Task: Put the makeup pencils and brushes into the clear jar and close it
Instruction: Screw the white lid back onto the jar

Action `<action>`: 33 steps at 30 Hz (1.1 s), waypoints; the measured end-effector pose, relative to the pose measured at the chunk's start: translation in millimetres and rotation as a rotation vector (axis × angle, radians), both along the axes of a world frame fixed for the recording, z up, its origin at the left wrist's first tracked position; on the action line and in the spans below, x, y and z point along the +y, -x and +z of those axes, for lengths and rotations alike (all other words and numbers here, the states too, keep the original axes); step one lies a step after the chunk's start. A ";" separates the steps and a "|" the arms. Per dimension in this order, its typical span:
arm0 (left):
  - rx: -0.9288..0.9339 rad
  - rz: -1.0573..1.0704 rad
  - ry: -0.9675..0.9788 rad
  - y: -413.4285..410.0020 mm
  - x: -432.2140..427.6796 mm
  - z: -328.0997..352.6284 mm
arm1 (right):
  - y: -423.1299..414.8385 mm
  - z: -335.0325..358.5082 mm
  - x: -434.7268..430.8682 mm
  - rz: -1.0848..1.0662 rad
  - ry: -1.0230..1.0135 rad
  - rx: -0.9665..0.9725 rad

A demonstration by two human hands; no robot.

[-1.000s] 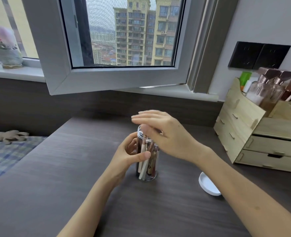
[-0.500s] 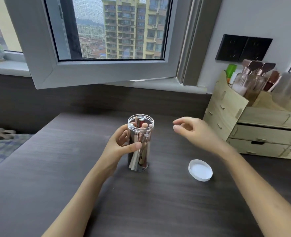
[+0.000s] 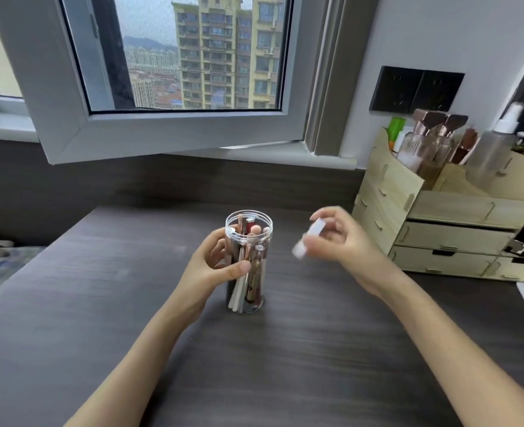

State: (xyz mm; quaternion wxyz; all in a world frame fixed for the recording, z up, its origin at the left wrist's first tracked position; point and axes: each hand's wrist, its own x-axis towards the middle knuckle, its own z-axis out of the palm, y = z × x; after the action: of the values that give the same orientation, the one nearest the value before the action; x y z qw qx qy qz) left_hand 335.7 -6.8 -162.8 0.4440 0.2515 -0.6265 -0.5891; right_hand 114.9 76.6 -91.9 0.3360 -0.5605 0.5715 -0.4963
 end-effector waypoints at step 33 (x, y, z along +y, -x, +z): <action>-0.022 0.025 0.017 -0.7 -2.4 -0.7 | -70.1 35.1 -11.4 -0.233 0.421 1.084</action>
State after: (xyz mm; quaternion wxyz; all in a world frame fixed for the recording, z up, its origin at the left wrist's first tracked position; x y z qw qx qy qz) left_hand 336.4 -9.3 -163.5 0.4467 0.2620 -0.6333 -0.5751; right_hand 185.0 65.2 -56.8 -0.1788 -0.7223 0.6085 -0.2757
